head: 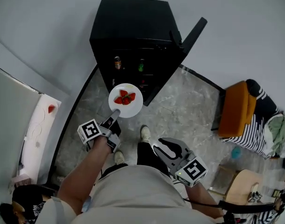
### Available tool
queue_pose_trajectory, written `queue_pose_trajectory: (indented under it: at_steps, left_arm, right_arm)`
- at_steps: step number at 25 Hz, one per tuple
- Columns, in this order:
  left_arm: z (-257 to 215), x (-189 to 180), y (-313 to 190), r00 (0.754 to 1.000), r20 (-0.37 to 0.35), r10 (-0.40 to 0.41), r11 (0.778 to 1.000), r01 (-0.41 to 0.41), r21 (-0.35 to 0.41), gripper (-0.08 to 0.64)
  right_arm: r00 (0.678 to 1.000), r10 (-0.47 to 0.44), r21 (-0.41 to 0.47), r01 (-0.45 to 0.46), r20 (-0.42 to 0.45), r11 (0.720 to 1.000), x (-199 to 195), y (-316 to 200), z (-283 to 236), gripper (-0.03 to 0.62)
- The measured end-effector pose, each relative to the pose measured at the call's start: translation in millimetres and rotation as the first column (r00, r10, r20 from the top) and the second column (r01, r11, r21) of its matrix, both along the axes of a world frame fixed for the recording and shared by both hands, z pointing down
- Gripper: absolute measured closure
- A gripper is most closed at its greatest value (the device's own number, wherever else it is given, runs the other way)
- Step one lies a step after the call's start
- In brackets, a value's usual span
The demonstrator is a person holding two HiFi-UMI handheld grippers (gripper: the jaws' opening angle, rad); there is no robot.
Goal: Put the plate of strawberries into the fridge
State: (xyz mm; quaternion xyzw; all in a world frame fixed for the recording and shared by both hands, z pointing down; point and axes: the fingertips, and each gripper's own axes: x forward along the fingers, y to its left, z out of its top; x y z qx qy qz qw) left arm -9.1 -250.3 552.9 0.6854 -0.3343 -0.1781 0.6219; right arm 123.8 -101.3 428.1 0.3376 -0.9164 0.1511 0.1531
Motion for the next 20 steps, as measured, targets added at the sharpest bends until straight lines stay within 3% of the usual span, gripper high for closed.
queue_pose_trajectory:
  at_steps: [10,20]
  left_arm:
    - [73.7,50.7,-145.6,0.988,0.023,-0.152,0.987,0.153,-0.051,0.537]
    - [137.8,63.0,-242.0,0.958,0.096,-0.269,0.953,0.279,-0.120,0.537]
  right_arm:
    - [0.994,-0.108,-0.055,0.106,-0.021,0.993,80.6,-98.4,12.7,0.468]
    - [0.992,-0.107,-0.089,0.101,-0.070,0.991,148.8,-154.2,19.2,0.468]
